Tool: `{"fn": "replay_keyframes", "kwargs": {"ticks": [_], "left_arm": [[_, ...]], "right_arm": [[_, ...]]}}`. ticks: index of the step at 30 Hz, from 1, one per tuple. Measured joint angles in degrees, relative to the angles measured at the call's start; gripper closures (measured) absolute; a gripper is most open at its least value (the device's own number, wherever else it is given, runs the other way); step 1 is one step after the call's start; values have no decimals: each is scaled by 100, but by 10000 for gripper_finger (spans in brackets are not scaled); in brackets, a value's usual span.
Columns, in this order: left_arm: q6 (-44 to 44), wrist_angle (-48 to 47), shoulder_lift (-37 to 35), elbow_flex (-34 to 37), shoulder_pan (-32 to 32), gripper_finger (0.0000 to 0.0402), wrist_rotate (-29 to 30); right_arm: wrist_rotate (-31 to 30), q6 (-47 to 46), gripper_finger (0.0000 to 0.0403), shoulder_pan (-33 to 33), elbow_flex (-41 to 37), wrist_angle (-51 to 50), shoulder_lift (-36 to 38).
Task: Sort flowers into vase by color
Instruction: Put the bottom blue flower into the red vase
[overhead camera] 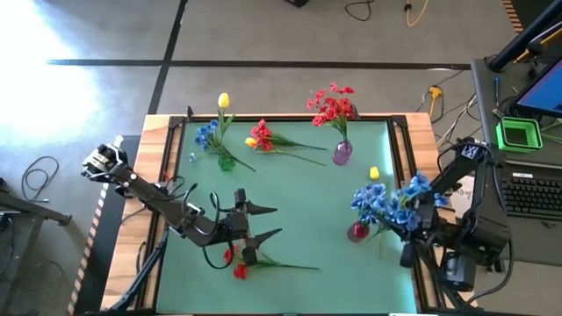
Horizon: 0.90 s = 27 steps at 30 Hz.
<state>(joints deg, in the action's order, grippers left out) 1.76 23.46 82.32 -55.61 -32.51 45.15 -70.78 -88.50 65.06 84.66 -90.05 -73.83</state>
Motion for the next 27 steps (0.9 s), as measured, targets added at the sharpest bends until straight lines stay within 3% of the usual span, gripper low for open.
{"fn": "replay_keyframes", "kwargs": {"ticks": [27], "left_arm": [[-125,2,5,0,0,171,83]], "right_arm": [[-289,303,385,-9,-843,12,145]]}}
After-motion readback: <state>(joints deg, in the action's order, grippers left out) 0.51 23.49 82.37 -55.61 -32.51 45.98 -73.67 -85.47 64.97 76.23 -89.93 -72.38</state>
